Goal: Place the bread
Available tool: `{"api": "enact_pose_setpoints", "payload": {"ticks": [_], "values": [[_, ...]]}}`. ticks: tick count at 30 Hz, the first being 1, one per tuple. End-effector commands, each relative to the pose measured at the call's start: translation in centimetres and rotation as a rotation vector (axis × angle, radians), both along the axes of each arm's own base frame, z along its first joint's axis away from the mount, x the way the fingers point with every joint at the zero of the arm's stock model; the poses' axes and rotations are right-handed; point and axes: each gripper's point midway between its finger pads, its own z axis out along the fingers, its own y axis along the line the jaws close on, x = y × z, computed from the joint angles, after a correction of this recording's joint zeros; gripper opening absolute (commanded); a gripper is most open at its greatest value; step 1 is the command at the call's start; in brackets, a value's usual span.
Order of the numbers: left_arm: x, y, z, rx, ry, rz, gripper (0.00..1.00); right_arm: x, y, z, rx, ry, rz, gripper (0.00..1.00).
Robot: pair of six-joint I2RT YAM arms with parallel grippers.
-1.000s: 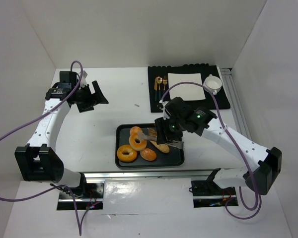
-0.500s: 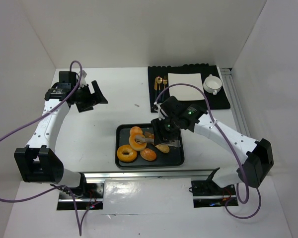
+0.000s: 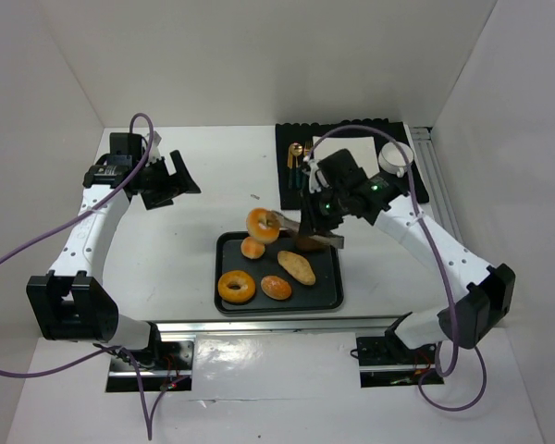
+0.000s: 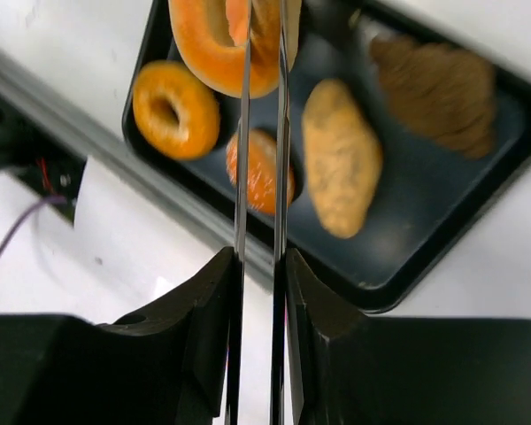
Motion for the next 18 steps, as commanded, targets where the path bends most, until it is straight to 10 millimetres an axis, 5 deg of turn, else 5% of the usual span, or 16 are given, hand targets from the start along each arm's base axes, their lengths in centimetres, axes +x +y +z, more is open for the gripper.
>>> {"api": "enact_pose_setpoints", "payload": {"ticks": [1,9,15,18], "values": [[0.0,0.3,1.3,0.013,-0.044,-0.003,1.0,3.1,-2.3,4.9,-0.002,-0.173,-0.091,0.25],[0.1,0.4,1.3,0.02,-0.043,0.003,1.0,16.5,-11.0,8.3,-0.05,-0.459,-0.644,0.25],[0.3,0.4,0.9,0.019,-0.025,0.002,1.0,24.8,-16.2,4.8,-0.09,-0.482,-0.826,0.25],[0.3,0.4,0.9,0.019,-0.025,0.002,1.0,27.0,-17.0,4.1,-0.099,-0.504,-0.861,0.25]]}}
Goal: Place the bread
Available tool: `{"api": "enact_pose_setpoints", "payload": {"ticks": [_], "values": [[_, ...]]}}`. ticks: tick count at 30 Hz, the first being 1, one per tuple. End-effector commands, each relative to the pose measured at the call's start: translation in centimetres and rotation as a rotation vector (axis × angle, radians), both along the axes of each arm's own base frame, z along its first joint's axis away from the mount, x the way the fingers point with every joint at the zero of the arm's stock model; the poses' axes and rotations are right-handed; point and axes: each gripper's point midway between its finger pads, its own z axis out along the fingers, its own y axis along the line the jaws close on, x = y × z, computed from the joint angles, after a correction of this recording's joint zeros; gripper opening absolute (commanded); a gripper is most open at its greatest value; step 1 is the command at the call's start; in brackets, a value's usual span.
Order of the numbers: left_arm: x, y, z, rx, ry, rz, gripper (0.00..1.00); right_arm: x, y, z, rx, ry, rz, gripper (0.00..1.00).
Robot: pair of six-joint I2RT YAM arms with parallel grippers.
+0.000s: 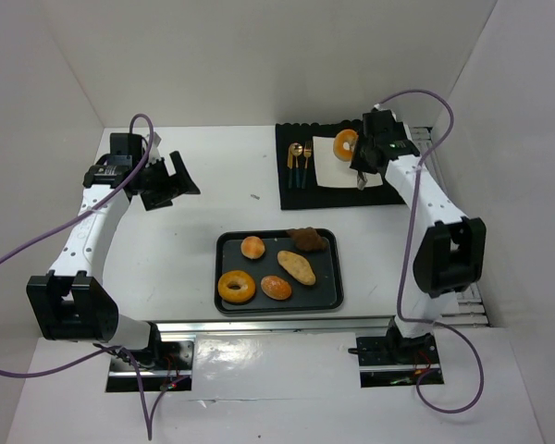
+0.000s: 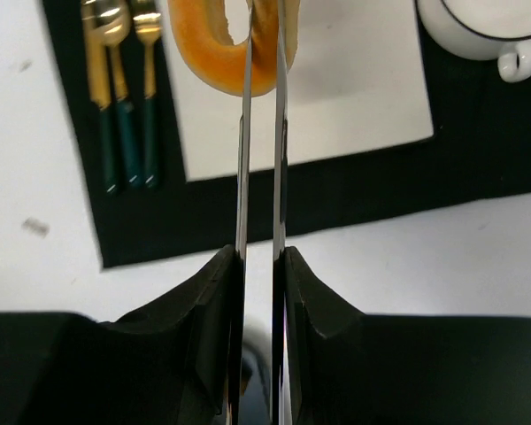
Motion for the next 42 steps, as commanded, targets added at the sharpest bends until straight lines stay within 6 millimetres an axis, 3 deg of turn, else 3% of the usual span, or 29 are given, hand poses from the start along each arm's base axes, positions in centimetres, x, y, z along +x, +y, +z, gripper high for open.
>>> {"api": "enact_pose_setpoints", "payload": {"ticks": [1,6,8,10,13,14,19,21,22,26,27,29,30,34,37,40,42], "values": [[0.5,0.3,0.8,0.01,-0.025,-0.005,1.0,5.0,-2.0,2.2,0.007,-0.149,-0.09,0.25],[0.6,0.3,0.4,0.01,-0.014,-0.005,1.0,7.3,-3.0,-1.1,0.003,-0.102,-0.111,0.26],[0.6,0.3,0.4,0.01,-0.014,-0.005,1.0,7.5,-2.8,-2.1,0.004,-0.076,-0.104,0.31],[0.8,0.3,0.7,0.01,-0.023,-0.005,1.0,7.4,-2.9,-2.4,-0.006,-0.058,-0.098,0.43],[0.8,0.3,0.7,0.01,-0.023,-0.005,1.0,6.8,-3.1,-0.7,-0.022,-0.105,-0.117,0.54],[0.8,0.3,1.0,0.01,-0.025,-0.005,1.0,6.4,-3.2,0.6,-0.026,-0.134,-0.11,0.55],[0.7,0.3,1.2,0.016,-0.026,-0.012,1.0,4.0,-2.3,3.0,-0.032,-0.165,-0.086,0.54],[0.4,0.3,1.9,0.017,-0.047,-0.011,1.0,2.2,-0.9,5.4,-0.028,-0.211,-0.04,0.53],[0.4,0.3,1.9,0.017,-0.047,-0.011,1.0,1.3,-0.2,5.3,-0.037,-0.205,0.008,0.53],[-0.1,0.2,1.2,0.009,-0.024,-0.004,1.0,-4.5,6.4,5.4,0.045,-0.169,0.307,0.53],[-0.4,0.2,1.1,0.009,-0.024,-0.004,1.0,-7.3,9.8,6.1,0.095,-0.17,0.433,0.53],[-0.4,0.2,1.1,0.003,-0.021,0.004,1.0,-11.5,13.2,4.1,0.129,-0.09,0.598,0.53],[-0.4,0.2,1.1,0.003,-0.021,0.004,1.0,-14.7,16.4,3.7,0.148,-0.063,0.719,0.53],[-0.4,0.4,1.4,0.012,-0.03,0.012,1.0,-23.6,21.2,1.4,0.158,0.071,0.96,0.53],[-0.4,0.6,1.3,0.021,-0.03,0.019,1.0,-28.3,22.8,-0.9,0.108,0.194,1.071,0.53],[-0.7,0.0,1.1,-0.013,-0.016,0.007,1.0,-30.5,23.2,-2.9,0.043,0.288,1.113,0.53],[-0.9,-0.2,0.8,-0.027,-0.003,0.006,1.0,-30.5,23.3,-3.8,0.021,0.306,1.111,0.53]]}}
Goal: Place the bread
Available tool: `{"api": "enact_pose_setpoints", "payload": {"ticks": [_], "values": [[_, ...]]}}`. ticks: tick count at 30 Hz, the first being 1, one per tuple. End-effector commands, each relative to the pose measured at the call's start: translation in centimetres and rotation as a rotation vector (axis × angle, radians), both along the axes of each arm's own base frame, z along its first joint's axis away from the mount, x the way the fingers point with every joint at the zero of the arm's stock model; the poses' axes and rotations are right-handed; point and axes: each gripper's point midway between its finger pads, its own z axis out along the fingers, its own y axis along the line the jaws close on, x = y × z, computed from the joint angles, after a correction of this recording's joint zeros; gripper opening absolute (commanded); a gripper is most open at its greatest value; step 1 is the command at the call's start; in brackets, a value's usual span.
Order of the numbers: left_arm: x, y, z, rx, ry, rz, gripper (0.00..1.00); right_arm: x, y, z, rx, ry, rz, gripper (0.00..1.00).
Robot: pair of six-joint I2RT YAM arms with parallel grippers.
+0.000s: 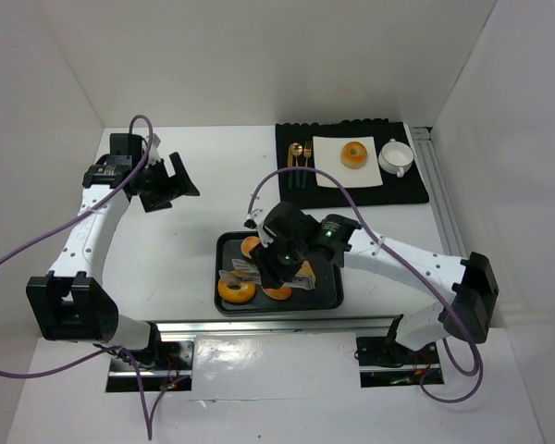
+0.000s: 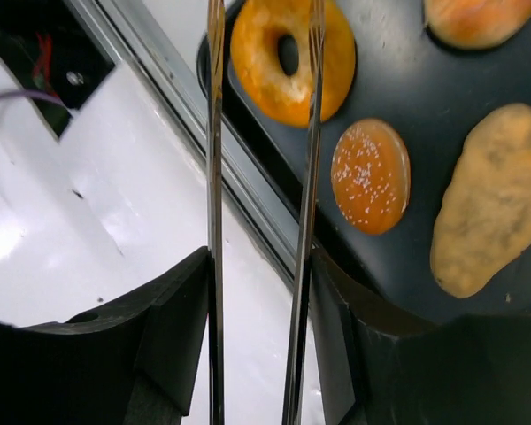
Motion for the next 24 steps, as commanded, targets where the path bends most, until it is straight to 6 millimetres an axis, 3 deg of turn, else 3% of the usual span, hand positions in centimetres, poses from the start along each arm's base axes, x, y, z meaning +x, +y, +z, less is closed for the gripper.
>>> {"api": "enact_pose_setpoints", "payload": {"ticks": [1,8,17,21,24], "values": [[-0.5,-0.4,0.8,-0.032,-0.02,-0.003,1.0,-0.8,-0.7,-1.0,-0.075,0.019,0.003,0.54],[-0.7,0.0,0.6,-0.009,-0.024,0.004,1.0,-0.1,-0.9,-1.7,-0.114,0.008,-0.018,0.57],[-0.7,0.0,0.6,-0.009,-0.024,0.004,1.0,0.5,-1.0,-4.2,-0.174,0.037,-0.005,0.61],[-0.7,0.2,0.6,0.005,-0.026,0.004,1.0,1.2,-1.1,-4.9,-0.186,0.039,-0.007,0.61],[-0.7,0.2,0.6,0.005,-0.026,0.004,1.0,1.4,-0.7,-4.8,-0.176,0.03,0.016,0.55]]}}
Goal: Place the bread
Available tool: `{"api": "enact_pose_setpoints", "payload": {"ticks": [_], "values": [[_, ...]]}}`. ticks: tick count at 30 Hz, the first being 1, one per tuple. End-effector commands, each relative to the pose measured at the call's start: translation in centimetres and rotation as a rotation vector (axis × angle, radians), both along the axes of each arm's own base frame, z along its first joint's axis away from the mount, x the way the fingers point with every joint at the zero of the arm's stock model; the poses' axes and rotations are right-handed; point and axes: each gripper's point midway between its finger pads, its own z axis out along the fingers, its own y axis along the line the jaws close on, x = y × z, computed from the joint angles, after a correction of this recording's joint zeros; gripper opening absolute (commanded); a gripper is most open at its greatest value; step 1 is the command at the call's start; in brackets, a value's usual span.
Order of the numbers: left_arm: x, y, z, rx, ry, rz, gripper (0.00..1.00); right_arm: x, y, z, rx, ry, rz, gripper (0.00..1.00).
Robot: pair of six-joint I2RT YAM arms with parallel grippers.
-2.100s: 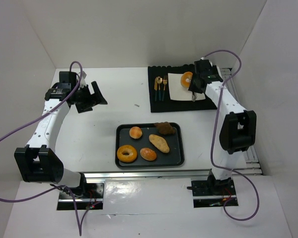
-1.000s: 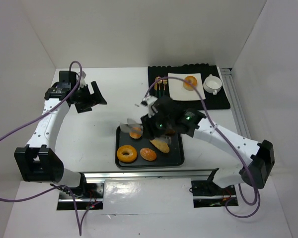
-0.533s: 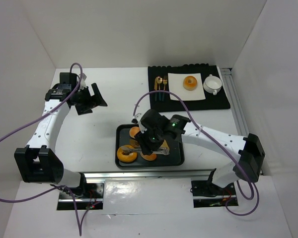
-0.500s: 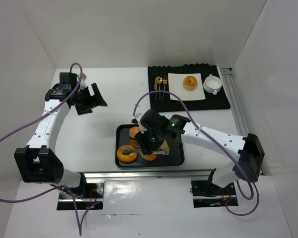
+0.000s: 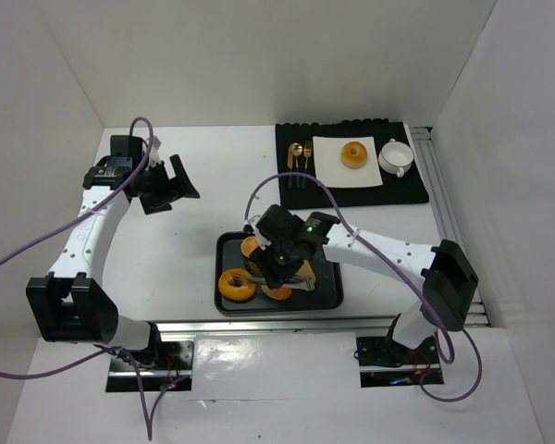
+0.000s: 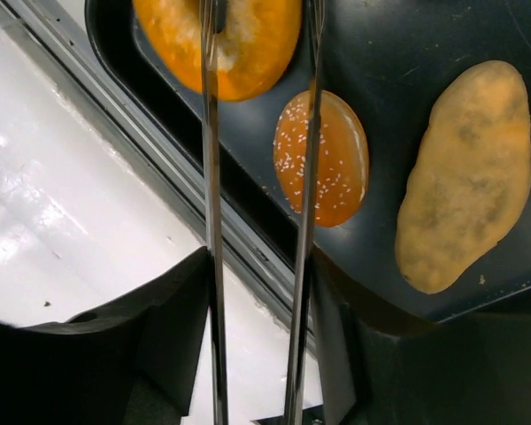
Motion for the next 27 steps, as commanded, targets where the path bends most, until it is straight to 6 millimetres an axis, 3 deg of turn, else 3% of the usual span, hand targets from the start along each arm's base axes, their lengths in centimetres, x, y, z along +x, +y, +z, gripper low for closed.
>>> {"api": "enact_pose_setpoints", "payload": {"ticks": [1,2,5,9,12,13,16,17,19,20,23,24,26,27], "values": [[0.0,0.4,1.0,0.015,-0.044,0.011,1.0,0.8,0.2,0.8,0.018,-0.018,0.016,0.53],[0.1,0.4,0.8,0.015,-0.035,0.011,1.0,0.8,0.6,1.2,0.033,-0.023,0.029,0.45],[0.2,0.4,1.1,0.015,-0.046,0.011,1.0,1.6,-0.1,2.9,0.054,-0.033,0.01,0.38],[0.4,0.4,1.5,0.016,-0.056,0.011,1.0,4.2,-1.9,6.5,0.079,-0.12,-0.07,0.37],[0.7,0.5,1.6,0.016,-0.058,0.011,1.0,7.8,-4.5,9.2,0.096,-0.224,-0.202,0.38],[0.7,0.5,1.6,0.016,-0.058,0.011,1.0,10.5,-6.5,9.8,0.088,-0.279,-0.298,0.38],[0.9,0.5,1.7,0.016,-0.058,0.011,1.0,14.7,-9.1,12.1,0.141,-0.384,-0.461,0.41],[0.9,0.5,1.7,0.016,-0.058,0.011,1.0,16.7,-11.3,12.5,0.129,-0.42,-0.554,0.41],[0.9,0.5,1.7,0.016,-0.058,0.011,1.0,19.7,-12.7,13.4,0.148,-0.474,-0.667,0.42],[0.9,0.5,1.7,0.016,-0.058,0.011,1.0,21.5,-14.5,12.6,0.11,-0.493,-0.748,0.42],[1.0,0.5,1.4,0.015,-0.049,0.011,1.0,25.4,-16.6,13.0,0.127,-0.54,-0.883,0.42],[0.9,0.5,1.0,0.015,-0.04,0.011,1.0,27.0,-18.4,11.2,0.09,-0.523,-0.929,0.42],[0.9,0.3,0.8,0.008,-0.031,0.006,1.0,29.5,-19.4,11.3,0.115,-0.542,-0.977,0.42],[0.9,0.3,0.8,0.008,-0.03,0.006,1.0,30.8,-20.3,9.6,0.1,-0.516,-0.995,0.42]]}}
